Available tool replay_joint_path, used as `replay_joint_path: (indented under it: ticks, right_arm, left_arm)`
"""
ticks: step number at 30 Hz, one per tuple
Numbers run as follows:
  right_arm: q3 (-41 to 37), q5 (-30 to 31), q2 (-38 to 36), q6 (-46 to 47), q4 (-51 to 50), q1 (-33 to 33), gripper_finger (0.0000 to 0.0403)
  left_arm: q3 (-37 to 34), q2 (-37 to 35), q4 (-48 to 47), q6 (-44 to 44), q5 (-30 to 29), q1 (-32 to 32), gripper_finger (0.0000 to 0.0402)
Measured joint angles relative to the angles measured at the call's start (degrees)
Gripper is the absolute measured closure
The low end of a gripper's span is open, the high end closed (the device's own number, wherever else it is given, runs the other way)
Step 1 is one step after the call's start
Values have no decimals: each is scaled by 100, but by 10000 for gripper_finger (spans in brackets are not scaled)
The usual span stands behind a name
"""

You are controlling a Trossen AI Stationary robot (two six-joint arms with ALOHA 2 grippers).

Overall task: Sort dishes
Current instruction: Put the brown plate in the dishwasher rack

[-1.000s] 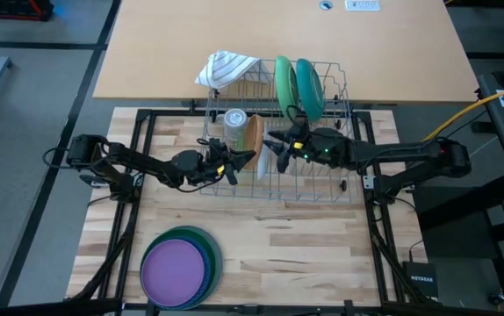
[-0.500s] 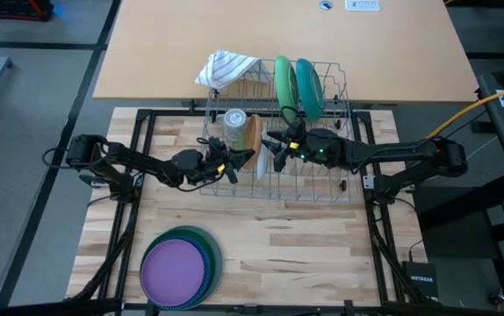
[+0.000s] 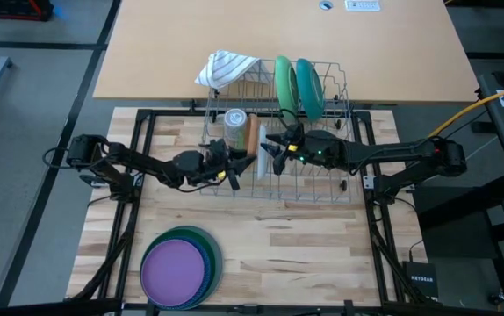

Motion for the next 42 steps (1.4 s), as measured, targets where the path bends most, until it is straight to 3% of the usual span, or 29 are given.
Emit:
replay_joint_path:
  ticks: [13, 25, 29, 36, 42]
  right_arm:
    - [0, 3, -4, 1, 34, 0, 224]
    - [7, 11, 148, -6, 471, -2, 224]
    - [26, 21, 425, -2, 783, -2, 224]
    - [-2, 5, 550, -12, 854, -2, 224]
    - [0, 5, 542, -11, 910, 7, 224]
  left_arm:
    - [4, 0, -802, 1315, -19, -187, 289]
    - [4, -6, -867, 1698, -65, -214, 290]
    - [-2, -103, -978, 1990, -347, -294, 295]
    - [7, -513, -2083, 2092, -620, -391, 297]
    - [7, -592, -2467, 1994, -650, -412, 297]
